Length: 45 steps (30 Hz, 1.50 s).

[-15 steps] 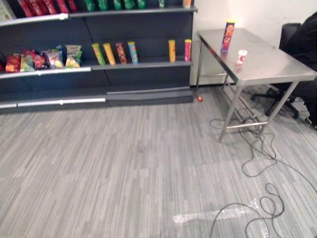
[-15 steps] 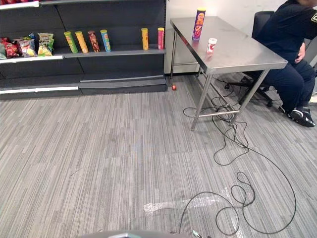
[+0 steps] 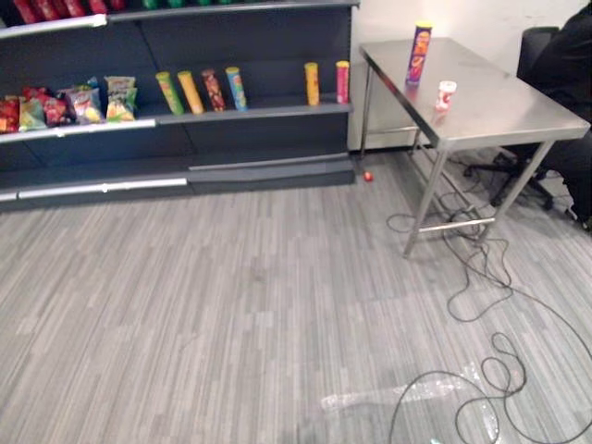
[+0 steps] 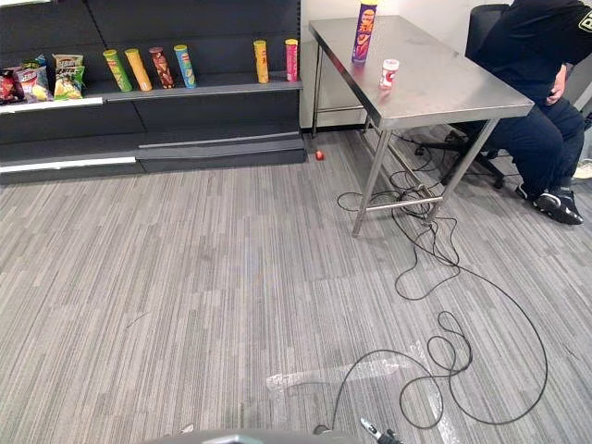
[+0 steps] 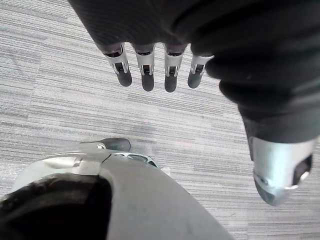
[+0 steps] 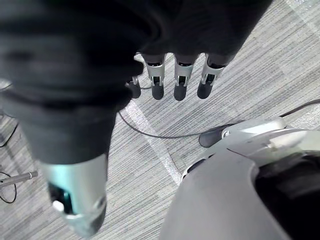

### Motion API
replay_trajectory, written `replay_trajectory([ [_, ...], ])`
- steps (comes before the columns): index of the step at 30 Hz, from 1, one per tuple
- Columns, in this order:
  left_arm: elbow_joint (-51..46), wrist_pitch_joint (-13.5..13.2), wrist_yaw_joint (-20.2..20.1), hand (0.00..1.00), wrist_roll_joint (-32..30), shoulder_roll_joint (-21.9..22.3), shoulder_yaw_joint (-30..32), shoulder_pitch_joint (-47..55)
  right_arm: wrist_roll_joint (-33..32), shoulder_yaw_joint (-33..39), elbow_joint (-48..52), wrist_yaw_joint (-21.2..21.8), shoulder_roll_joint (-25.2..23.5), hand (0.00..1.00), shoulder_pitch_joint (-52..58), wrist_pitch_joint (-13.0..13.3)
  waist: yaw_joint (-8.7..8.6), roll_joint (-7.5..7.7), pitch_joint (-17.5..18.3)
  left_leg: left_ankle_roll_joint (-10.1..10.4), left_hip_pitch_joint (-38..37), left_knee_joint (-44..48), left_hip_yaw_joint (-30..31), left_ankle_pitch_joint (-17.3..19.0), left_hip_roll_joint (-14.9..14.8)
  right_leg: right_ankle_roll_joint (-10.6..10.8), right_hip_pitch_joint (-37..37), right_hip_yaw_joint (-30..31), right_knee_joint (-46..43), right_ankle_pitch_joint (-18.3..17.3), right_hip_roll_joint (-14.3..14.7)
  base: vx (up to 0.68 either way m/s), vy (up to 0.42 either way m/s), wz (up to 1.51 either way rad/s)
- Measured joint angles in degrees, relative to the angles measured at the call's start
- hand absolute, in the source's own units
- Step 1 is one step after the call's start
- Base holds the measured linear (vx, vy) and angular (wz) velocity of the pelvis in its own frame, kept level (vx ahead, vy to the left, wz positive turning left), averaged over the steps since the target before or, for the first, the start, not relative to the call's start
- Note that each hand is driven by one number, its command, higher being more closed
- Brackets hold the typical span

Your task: Put the gum and the chips on the shelf.

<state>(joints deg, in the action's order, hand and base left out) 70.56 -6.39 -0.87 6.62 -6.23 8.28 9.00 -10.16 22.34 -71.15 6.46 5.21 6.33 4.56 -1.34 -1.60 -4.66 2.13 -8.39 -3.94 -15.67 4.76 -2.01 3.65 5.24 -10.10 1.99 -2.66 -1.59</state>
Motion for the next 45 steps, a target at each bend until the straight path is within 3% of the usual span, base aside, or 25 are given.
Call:
replay_trajectory([
  [6, 0.09, -0.57, -0.02, 0.0, 0.02, -0.01, -0.1, 0.12, -3.94, 0.34, 0.1, 0.07, -0.63, 0.0, 0.5, 1.3, -0.02, 0.23, -0.14, 0.04, -0.55, -0.14, -0.96, 0.03, -0.25, -0.05, 0.09, 0.66, 0.04, 0.03, 0.27, -0.02, -0.03, -0.07],
  [16, 0.09, -0.57, 0.01, 0.0, 0.01, -0.29, -1.25, -0.23, -3.92, 0.13, 0.37, 0.06, -0.64, 0.0, 0.52, 1.37, -0.02, 0.32, -0.51, 0.45, -0.49, -0.87, -1.0, 0.29, -0.36, -0.07, 0.27, 0.58, 1.35, 0.06, 0.6, 0.01, -0.031, 0.0],
  [21, -0.04, -0.55, 0.15, 0.0, 0.02, -0.52, -1.22, -2.07, -4.6, -0.34, 1.07, 0.04, -0.62, 0.0, -1.83, 1.41, -0.06, 0.22, -3.02, 1.11, 2.41, 1.52, -1.38, 0.7, -1.16, -0.2, -3.17, 0.12, -1.8, -0.14, 0.76, 0.0, -0.019, -0.08],
  [22, -0.17, -0.55, 0.3, 0.0, 0.03, -0.76, -1.12, -2.64, -4.96, -0.42, 1.11, 0.03, -0.6, 0.0, -2.96, 1.7, -0.05, 0.64, -3.81, 1.56, 3.27, 2.84, -1.92, 0.99, -1.22, -1.51, -4.39, 0.09, -3.38, -1.14, 0.58, -0.01, -0.045, -0.1],
  [23, -0.37, -0.55, 0.43, 0.0, 0.1, -1.04, -1.07, -2.89, -5.16, -0.52, 1.1, 0.04, -0.8, 0.0, -3.34, 1.87, -0.02, 1.24, -4.19, 2.31, 4.15, 4.8, -2.43, 1.55, -1.22, -1.84, -4.86, 0.03, -4.31, -2.01, 0.13, -0.02, -0.084, -0.01],
  [25, -1.63, -0.61, 0.5, 0.0, 2.21, -1.8, -0.97, -3.02, -5.68, -2.51, 1.07, 0.06, -1.09, 0.0, -3.75, 2.03, 0.03, 2.92, -5.33, 4.03, 11.1, 20.92, -2.67, 3.54, -2.97, -2.73, -4.78, -0.42, -6.21, -3.49, -1.29, -0.03, -0.132, 0.16],
  [26, -2.15, -0.57, 0.5, 0.0, 2.32, -1.75, -0.9, -3.01, -5.67, -2.73, 1.05, 0.11, -0.97, 0.0, -3.72, 2.01, 0.03, 2.92, -5.56, 3.95, 12.93, 25.61, -2.6, 3.72, -3.91, -2.95, -4.36, -0.59, -6.16, -3.76, -1.28, -0.02, -0.132, 0.2],
  [28, -2.76, -0.55, 0.42, 0.0, 5.36, -0.54, 0.31, -2.94, -5.75, -2.66, 1.09, 0.14, -0.5, 0.0, -3.08, 2.08, 0.24, 1.73, -6.77, 3.22, 18.46, 41.36, -2.24, 3.38, -8.62, -3.42, -1.46, -1.35, -6.15, -5.28, 0.42, -0.01, -0.086, 0.13],
  [30, -2.76, -0.55, 0.28, 0.0, 8.73, -0.28, 1.18, -2.77, -6.16, -2.71, 1.2, 0.09, -0.18, 0.0, -2.76, 2.21, 0.28, 1.05, -7.02, 2.25, 21.6, 47.57, -0.82, 3.62, -9.91, -4.27, 0.27, -1.0, -6.33, -6.37, 0.9, 0.08, 0.003, 0.03],
  [31, -2.81, -0.57, -0.09, 0.0, 9.86, -0.25, 1.12, -2.77, -6.32, -2.68, 1.02, 0.04, -0.01, 0.0, -2.99, 2.18, 0.29, 1.01, -7.08, 2.23, 23.53, 46.92, 0.24, 5.7, -9.34, -4.49, -0.02, -0.56, -6.65, -6.81, 0.46, 0.11, 0.03, -0.04],
  [33, -2.81, -0.6, -0.51, 0.0, 10.71, -0.25, 1.06, -2.77, -6.67, -2.61, 0.92, 0.04, 0.05, 0.0, -2.98, 2.04, 0.34, 1.09, -7.22, 2.09, 25.52, 40.39, 0.71, 6.34, -8.24, -4.32, -0.1, 0.01, -6.14, -6.96, -0.64, 0.13, 0.079, -0.15],
  [35, -2.82, -0.68, -0.61, 0.0, 10.59, -0.23, 1.1, -2.75, -6.67, -2.62, 0.94, 0.04, 0.08, 0.0, -3.05, 1.97, 0.49, 1.09, -7.25, 2.08, 26.2, 29.85, 0.95, 4.47, -7.13, -3.6, -0.06, 0.97, -6.12, -7.48, -2.14, 0.2, 0.151, -0.25],
  [37, -2.9, -0.68, -0.55, 0.0, 10.5, 0.58, 1.36, -2.67, -6.66, -3.64, 1.78, 0.04, 0.46, 0.0, -2.79, 2.02, 0.47, 0.49, -7.36, 2.71, 26.41, 15.12, 0.94, -2.14, -7.15, -1.85, 0.37, 2.93, -6.11, -8.87, -3.33, 0.28, 0.233, -0.38],
  [39, -3.4, -0.71, -0.5, 0.0, 10.25, 1.56, 2.88, -2.48, -6.66, -5.21, 3.07, 0.02, 1.11, 0.0, -2.49, 2.16, 0.48, -0.68, -7.62, 2.93, 27.54, 9.65, 1.43, -4.65, -8.35, -0.06, 1.28, 4.32, -6.05, -10.43, -3.43, 0.37, 0.341, -0.43],
  [40, -3.34, -0.8, -0.53, 0.0, 10.26, 1.55, 3.46, -2.42, -6.65, -5.3, 2.98, -0.01, 1.38, 0.0, -2.72, 2.22, 0.66, -0.96, -7.67, 2.66, 28.13, 9.9, 2.08, -9.81, -8.75, 1.11, 2.51, 5.51, -5.7, -11.62, -4.01, 0.48, 0.439, -0.47],
  [41, -3.36, -0.81, -0.58, 0.0, 10.25, 1.49, 3.45, -2.16, -6.65, -5.25, 2.82, -0.01, 1.05, 0.0, -2.85, 2.23, 1.13, -0.97, -7.31, 1.36, 28.0, 10.82, 1.79, -12.02, -8.02, 0.97, 2.99, 6.13, -5.39, -12.16, -5.1, 0.35, 0.301, -0.45],
  [42, -3.4, -0.96, -0.54, 0.0, 10.23, 0.59, 3.49, -2.48, -6.65, -4.87, 2.53, 0.03, 0.38, 0.0, -3.42, 2.27, 1.6, 1.05, -7.12, -0.04, 28.26, 13.15, 0.52, -10.03, -6.54, 0.0, 3.02, 6.98, -4.83, -12.94, -7.23, 0.46, 0.279, -0.37],
  [43, -3.57, -1.68, -0.52, 0.0, 10.06, 0.09, 3.6, -2.88, -6.62, -4.09, 2.03, 0.3, -0.67, 0.0, -4.46, 2.44, 1.5, 2.02, -6.9, -0.89, 29.84, 17.32, -0.11, -6.1, -5.91, 0.11, 2.55, 7.5, -5.49, -10.19, -8.02, 0.46, 0.275, -0.3],
  [44, -3.29, -1.86, -0.52, 0.0, 10.1, -0.13, 3.51, -2.95, -6.6, -3.52, 2.07, 0.37, -1.39, 0.0, -4.65, 2.89, 1.62, 2.49, -6.58, -1.32, 30.26, 20.57, -0.83, -3.28, -5.15, 2.64, 1.86, 8.28, -6.97, -7.68, -9.83, 0.54, 0.361, -0.18],
  [45, -3.18, -1.86, -0.52, 0.0, 10.13, -0.23, 3.55, -2.87, -6.51, -3.32, 1.72, 0.38, -1.57, 0.0, -4.62, 3.01, 1.69, 2.91, -6.19, -1.98, 29.91, 21.38, -1.39, -2.3, -4.49, 2.78, 1.85, 9.27, -7.85, -7.3, -10.58, 0.45, 0.333, -0.11],
])
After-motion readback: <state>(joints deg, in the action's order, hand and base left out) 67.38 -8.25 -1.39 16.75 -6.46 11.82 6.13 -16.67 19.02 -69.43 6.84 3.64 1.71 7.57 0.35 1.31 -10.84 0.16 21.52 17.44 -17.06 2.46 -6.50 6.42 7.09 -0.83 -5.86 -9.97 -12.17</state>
